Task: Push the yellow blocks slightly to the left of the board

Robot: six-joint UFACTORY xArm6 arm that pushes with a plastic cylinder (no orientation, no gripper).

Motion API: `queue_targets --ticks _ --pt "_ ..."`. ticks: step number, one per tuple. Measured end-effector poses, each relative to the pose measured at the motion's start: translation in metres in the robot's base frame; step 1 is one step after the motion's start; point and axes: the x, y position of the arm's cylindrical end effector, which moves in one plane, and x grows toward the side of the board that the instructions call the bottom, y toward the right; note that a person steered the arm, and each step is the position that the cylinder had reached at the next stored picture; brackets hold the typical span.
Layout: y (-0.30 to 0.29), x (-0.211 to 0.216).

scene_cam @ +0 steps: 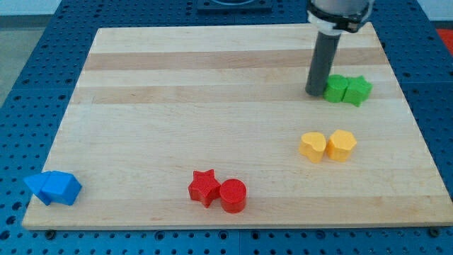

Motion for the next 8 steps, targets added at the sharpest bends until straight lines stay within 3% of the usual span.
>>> queue_targets --ticks 1,3,6,8 --pt "-0.008 0.006" --pt "-0.022 0.067" --pt "0.090 0.080" --pt "0.091 0.081"
